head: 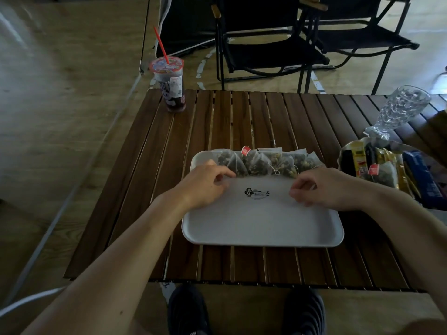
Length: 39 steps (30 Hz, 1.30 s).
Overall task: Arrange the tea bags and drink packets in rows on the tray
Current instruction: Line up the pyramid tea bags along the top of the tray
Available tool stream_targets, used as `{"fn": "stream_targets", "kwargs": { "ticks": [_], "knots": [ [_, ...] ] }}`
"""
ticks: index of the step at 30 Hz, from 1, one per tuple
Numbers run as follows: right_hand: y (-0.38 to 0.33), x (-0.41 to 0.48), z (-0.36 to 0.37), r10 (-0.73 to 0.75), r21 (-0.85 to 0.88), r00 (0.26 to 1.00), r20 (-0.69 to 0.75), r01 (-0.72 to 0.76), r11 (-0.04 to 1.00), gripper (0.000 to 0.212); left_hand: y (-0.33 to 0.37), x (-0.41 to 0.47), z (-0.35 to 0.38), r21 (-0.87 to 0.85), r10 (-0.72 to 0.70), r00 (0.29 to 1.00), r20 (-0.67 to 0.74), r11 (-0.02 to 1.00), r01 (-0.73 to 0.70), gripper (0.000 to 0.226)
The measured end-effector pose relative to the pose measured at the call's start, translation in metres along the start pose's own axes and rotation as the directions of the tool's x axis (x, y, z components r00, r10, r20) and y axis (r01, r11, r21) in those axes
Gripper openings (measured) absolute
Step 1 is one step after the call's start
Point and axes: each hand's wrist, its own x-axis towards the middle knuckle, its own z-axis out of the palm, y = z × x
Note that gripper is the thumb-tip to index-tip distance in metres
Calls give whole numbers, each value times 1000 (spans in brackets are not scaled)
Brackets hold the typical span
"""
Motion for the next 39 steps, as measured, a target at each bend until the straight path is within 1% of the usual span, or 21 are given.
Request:
{"fn": "stream_targets", "kwargs": {
  "ticks": [2,4,6,9,12,15,17,19,21,22,23,25,27,29,32,34,36,37,38,39],
  "knots": [
    [0,-1,0,-1,-3,1000,1,1,1000,25,0,-2,-1,-12,6,1000,10,1000,-6,30],
    [0,-1,1,-1,0,1000,0,1,1000,25,1,-4,-3,3,27,1000,-3,1000,-27,23],
    [0,-1,1,-13,-8,1000,-3,13,1000,24,4,-8,-6,27,39,998,-49,999,-37,14],
    [-3,-6,0,-39,-46,999,-36,38,998,20,11,-13,-11,63,27,994,-104,998,-20,13],
    [-5,-14,-5,-59,-85,992,-110,50,995,19,19,-17,-12,108,24,993,-113,994,-12,14],
    [1,-25,-15,-50,-112,965,-257,22,993,14,28,-22,-11,168,34,992,-124,986,-13,15],
    [11,-36,-25,12,-68,911,-412,-44,997,7,33,-24,-9,185,45,989,-142,982,-18,16],
    [23,-50,-39,119,14,820,-560,-134,991,6,39,-26,-8,199,44,985,-167,980,-10,14],
    [37,-62,-52,226,73,712,-665,-239,968,16,42,-28,-7,211,49,981,-190,978,-8,13],
    [45,-66,-57,277,98,675,-684,-292,952,22,44,-29,-6,211,53,980,-193,978,-11,13],
    [51,-70,-60,332,123,664,-670,-343,931,29,46,-30,-5,208,54,980,-191,978,-13,12],
    [63,-74,-62,419,163,697,-582,-405,900,40,48,-31,-5,208,52,981,-187,978,-13,11],
    [70,-74,-61,447,176,736,-509,-419,891,32,49,-31,-5,220,48,983,-179,975,-8,12],
    [74,-75,-60,439,165,747,-500,-415,895,22,48,-30,-4,228,46,984,-173,974,-6,12],
    [79,-71,-61,441,162,702,-559,-430,888,16,44,-29,-6,233,43,989,-142,972,-9,14],
    [79,-69,-62,421,190,664,-618,-394,899,16,41,-28,-7,232,33,992,-124,973,-3,16],
    [73,-64,-61,314,184,647,-695,-262,947,17,38,-26,-9,235,28,991,-128,972,3,16],
    [66,-62,-59,240,160,656,-716,-181,970,15,37,-26,-9,237,27,991,-131,971,4,16],
    [56,-59,-57,165,134,682,-713,-99,986,13,36,-25,-10,244,30,991,-133,970,3,15],
    [46,-55,-53,106,116,724,-682,-36,993,10,35,-25,-10,254,33,991,-132,967,2,15]
  ]
}}
